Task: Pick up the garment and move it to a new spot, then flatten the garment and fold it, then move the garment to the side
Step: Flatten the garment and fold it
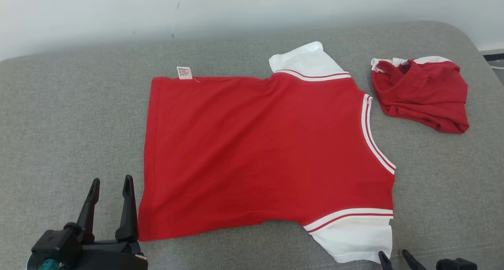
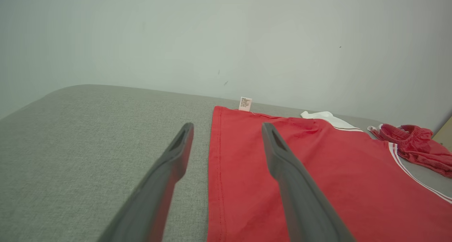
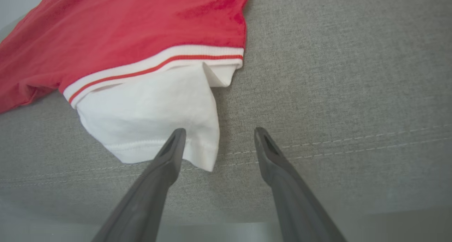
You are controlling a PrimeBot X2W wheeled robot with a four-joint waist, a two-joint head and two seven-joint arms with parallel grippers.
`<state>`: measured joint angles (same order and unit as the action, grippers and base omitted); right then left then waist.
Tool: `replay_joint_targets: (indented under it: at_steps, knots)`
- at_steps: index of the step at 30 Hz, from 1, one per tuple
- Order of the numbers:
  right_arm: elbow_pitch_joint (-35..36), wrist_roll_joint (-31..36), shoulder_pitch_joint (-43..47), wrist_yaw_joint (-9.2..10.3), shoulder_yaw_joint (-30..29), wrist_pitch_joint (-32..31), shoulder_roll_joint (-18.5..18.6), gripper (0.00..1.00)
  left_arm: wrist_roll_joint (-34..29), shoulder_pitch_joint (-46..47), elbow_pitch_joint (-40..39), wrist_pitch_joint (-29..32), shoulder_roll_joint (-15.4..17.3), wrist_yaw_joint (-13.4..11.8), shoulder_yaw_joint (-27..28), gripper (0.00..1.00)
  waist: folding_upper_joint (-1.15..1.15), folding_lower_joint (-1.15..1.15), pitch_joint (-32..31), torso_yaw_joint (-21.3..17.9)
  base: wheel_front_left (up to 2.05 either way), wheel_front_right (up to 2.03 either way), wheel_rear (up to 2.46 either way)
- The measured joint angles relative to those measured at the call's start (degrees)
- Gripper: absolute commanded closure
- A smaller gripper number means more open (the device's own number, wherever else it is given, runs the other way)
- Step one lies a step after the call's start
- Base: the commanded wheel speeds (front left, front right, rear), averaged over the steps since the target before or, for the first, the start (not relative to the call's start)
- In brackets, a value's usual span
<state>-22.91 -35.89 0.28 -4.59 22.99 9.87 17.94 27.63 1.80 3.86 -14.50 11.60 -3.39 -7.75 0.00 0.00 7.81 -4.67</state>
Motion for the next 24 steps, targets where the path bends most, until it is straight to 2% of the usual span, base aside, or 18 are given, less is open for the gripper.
replay_joint_targets:
  at_steps: [8, 10, 12, 14, 15, 20, 24]
  knots:
    - [-2.87, -0.67, -2.70, -1.30, 1.70, -1.27, -1.14, 0.00, -0.10, 0.06, 0.27, 0.00, -0.43, 0.41, 0.26, 0.00, 0.00, 0.00, 0.61, 0.25, 0.00, 0.00, 0.00]
    - [-3.55, -0.98, -3.04, -1.47, 2.22, -1.46, -1.38, 0.21, -0.48, 0.08, 0.44, 0.00, -0.62, 0.45, 0.27, 0.00, 0.00, 0.00, 0.70, 0.32, 0.00, 0.00, 0.00]
    - [-4.08, -1.01, -3.32, -1.55, 2.63, -1.74, -1.59, 0.57, -0.55, 0.08, 0.55, 0.00, -0.74, 0.46, 0.30, 0.00, 0.00, 0.00, 0.76, 0.40, 0.00, 0.00, 0.00]
    - [-4.79, -1.26, -3.38, -1.70, 2.91, -1.74, -1.69, 0.76, -0.56, 0.09, 0.65, 0.00, -0.84, 0.62, 0.34, 0.00, 0.00, 0.01, 0.82, 0.49, 0.00, 0.00, 0.00]
    - [-5.09, -1.46, -3.39, -1.91, 3.03, -1.74, -1.69, 1.00, -0.57, 0.09, 0.70, 0.00, -0.85, 0.89, 0.40, 0.00, 0.00, 0.00, 0.83, 0.52, 0.00, 0.00, 0.00]
    - [-5.60, -1.86, -3.86, -2.05, 3.71, -1.70, -1.77, 1.00, -0.56, 0.09, 1.70, 0.00, -1.03, 0.97, 0.43, 0.00, 0.00, 0.00, 0.91, 0.60, 0.00, 0.00, 0.00]
    - [-5.76, -2.01, -4.60, -2.26, 4.54, -1.63, -1.76, 1.00, -0.20, 0.04, 5.69, 0.58, -1.58, 1.45, -0.26, 0.00, 0.00, 0.00, 0.95, 0.46, 0.00, 0.00, 0.00]
